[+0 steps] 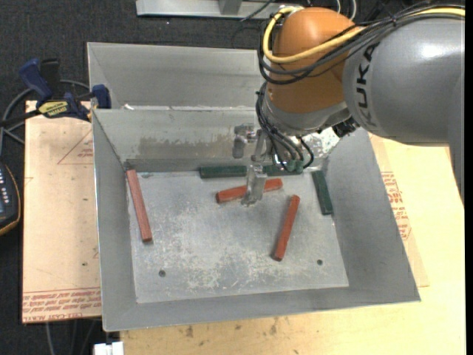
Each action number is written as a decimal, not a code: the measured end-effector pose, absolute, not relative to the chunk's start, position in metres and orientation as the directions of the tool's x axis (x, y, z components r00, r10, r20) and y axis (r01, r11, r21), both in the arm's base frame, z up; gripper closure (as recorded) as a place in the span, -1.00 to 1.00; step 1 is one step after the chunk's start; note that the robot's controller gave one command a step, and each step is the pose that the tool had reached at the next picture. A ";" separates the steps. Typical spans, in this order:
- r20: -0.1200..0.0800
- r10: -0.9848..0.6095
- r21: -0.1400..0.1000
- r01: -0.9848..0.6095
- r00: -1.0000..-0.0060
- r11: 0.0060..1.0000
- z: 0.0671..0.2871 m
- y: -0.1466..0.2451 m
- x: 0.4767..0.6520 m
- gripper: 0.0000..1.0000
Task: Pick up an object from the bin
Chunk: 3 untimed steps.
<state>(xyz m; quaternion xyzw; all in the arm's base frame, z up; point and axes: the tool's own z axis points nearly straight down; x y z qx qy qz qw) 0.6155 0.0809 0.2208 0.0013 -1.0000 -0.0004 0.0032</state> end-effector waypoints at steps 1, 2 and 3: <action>0.002 0.057 0.001 0.057 -0.998 0.998 0.076 0.039 0.641 -1.00; -0.002 0.055 0.002 0.055 -0.998 0.998 0.080 0.040 0.642 1.00; -0.011 0.037 0.003 0.037 -0.999 0.999 0.205 0.073 0.627 1.00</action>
Offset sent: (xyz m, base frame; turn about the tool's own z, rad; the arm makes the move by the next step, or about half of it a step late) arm 0.0259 -0.0412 -0.1412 0.0566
